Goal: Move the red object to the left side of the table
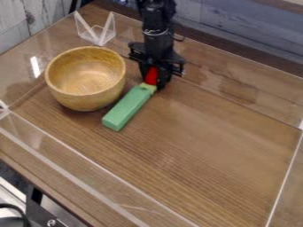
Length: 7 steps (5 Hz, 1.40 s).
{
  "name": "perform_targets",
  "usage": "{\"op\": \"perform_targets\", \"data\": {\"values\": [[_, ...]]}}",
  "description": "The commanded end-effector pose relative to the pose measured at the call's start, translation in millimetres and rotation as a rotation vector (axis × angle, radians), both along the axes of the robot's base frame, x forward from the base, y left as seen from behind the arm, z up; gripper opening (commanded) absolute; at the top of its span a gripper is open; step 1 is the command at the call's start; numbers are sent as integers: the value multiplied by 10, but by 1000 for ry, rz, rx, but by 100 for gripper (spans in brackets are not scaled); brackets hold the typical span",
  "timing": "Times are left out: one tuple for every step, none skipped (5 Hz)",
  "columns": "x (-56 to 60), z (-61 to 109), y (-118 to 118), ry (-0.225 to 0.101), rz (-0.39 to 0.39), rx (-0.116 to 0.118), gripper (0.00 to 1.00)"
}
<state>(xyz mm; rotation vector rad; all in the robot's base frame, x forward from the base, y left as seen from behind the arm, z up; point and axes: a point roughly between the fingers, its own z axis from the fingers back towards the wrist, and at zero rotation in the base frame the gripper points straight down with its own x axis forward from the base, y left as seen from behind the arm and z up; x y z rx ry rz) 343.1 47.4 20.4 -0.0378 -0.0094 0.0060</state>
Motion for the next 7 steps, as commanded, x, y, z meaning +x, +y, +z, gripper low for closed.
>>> {"op": "perform_targets", "data": {"values": [[3,120,-114,-11,-22,-6,0],[-14,111,-144,5,-21,-13,0],[-24,100,-168,19,-20,-18,0],[-47,236,-209,6,-34,-31,0],[-67,305,-234,3,-43,-40,0],[-71,349,-254,0,-49,-47,0],[-73,432,-267,-7,-51,-54,0]]}}
